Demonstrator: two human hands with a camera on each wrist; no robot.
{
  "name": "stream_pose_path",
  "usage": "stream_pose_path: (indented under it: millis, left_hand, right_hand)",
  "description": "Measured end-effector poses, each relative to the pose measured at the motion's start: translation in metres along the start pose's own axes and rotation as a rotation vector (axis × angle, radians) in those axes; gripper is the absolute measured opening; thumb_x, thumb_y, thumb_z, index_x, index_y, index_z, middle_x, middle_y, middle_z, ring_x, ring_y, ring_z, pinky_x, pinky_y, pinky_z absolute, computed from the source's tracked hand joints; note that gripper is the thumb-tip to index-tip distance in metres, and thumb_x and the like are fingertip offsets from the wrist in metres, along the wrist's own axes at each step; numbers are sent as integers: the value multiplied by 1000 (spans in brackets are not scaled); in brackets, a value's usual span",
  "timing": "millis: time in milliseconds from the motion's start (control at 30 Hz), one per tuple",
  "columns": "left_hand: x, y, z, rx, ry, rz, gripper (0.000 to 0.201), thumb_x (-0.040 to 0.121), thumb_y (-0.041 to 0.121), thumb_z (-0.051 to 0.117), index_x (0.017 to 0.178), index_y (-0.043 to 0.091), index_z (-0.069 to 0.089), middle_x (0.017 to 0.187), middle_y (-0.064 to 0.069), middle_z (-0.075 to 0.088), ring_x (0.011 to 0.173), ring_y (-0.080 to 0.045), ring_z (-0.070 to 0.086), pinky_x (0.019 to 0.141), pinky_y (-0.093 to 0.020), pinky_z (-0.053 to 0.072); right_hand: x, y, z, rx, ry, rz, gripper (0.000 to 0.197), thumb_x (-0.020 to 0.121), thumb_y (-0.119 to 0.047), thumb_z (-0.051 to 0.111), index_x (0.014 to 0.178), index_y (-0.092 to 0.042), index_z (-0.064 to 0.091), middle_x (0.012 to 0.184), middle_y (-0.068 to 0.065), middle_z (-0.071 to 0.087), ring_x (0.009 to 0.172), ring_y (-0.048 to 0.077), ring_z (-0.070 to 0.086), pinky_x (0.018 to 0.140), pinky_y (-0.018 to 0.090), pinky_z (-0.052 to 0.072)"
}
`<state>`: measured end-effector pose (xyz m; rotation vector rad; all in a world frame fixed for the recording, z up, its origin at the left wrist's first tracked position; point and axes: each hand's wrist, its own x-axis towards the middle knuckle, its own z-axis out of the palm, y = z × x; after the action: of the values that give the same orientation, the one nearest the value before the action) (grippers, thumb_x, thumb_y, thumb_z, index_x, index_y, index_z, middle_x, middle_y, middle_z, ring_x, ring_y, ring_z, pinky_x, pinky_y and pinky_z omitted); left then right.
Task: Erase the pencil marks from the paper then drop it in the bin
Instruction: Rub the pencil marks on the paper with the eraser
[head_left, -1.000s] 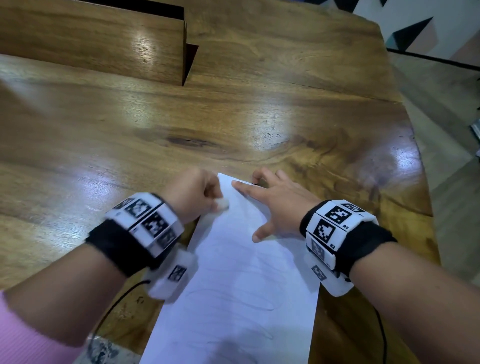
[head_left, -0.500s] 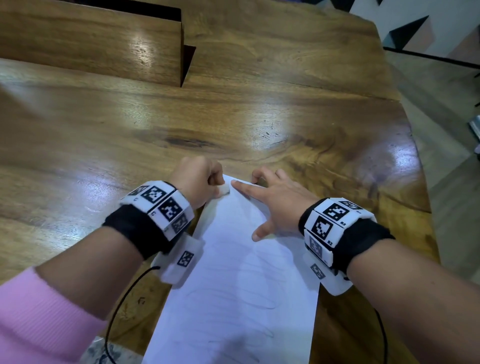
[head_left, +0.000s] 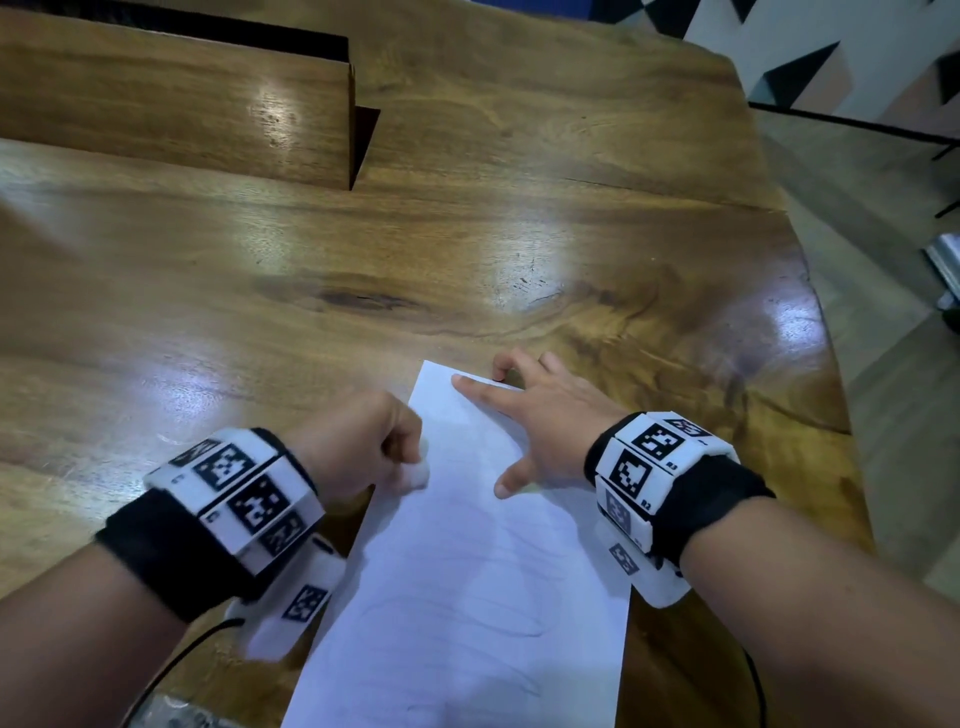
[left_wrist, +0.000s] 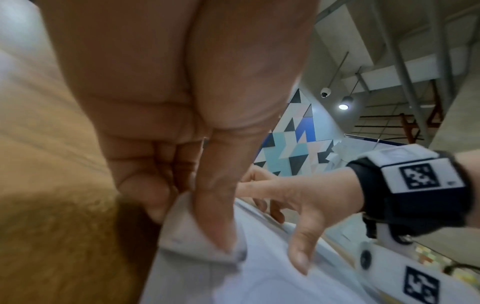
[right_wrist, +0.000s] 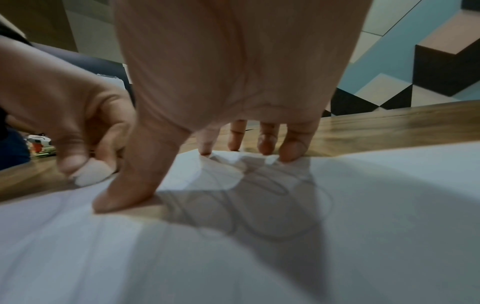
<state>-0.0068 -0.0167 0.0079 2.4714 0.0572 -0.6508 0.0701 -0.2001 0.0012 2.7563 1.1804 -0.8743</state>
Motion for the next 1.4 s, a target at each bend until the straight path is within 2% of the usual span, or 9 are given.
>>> stream_pose_path:
  millis: [267,467,633,767,833,1000,1200,1333,1400]
  left_hand:
    - [32,24,-3,-53,261,-9,10,74,18,69,73,14,60,60,5,51,65,-18,49,52,-14,31]
    - [-8,11,12,-12,26,67,34,69,15,70,46,29,49,64,-5,66,63,-16,56,58,-15,42]
    - [25,18,-5,-53,293,5,11,71,20,73,74,11,67,54,11,49,62,-15,49,51,-3,35]
    - [-2,7,5,20,101,52,32,69,16,72,47,24,51,42,11,48,50,0,49,50,-4,35]
    - [-5,7,5,57,22,52,23,69,13,71,52,22,58,51,12,55,52,5,52,50,-5,35]
    - [27,24,-1,-23,315,-9,9,73,21,71,74,12,67,58,5,54,65,-16,52,47,-8,33]
    - [-1,13,10,47,-12,52,32,70,16,70,48,27,48,63,4,61,62,-11,54,53,-7,35]
    - [30,25,-2,-25,288,-3,9,71,22,72,71,15,66,67,-2,62,68,-17,55,55,-22,36]
    - [28,25,3,-26,307,5,11,72,23,71,70,13,67,66,-4,62,66,-18,54,53,-24,34]
  right_hand:
    - [1,0,1,-6,9,0,104,63,-58,74,143,-50,9,132,-9,21,98,13,20,84,28,33]
    - [2,1,2,-1,2,7,104,63,-58,75,143,-51,7,132,-9,20,96,12,17,92,32,37]
    - [0,0,1,4,8,14,103,63,-58,75,143,-51,9,133,-10,20,109,17,26,94,32,37]
    - [0,0,1,-10,11,5,103,64,-58,74,143,-50,8,132,-10,21,109,17,26,92,31,38]
    - [0,0,2,-6,13,5,104,64,-57,74,143,-50,8,132,-10,21,108,17,26,92,31,38]
    - [0,0,2,6,17,9,103,62,-58,74,142,-51,9,132,-10,21,109,18,26,91,31,38]
    - [1,1,3,-5,11,2,104,63,-58,75,143,-50,9,132,-9,21,110,19,26,94,34,40]
    - [2,1,2,2,11,6,103,63,-58,75,143,-50,11,132,-9,20,109,18,25,90,31,37]
    - [1,1,2,-2,6,4,103,63,-58,74,143,-49,11,133,-8,19,111,18,25,93,31,37]
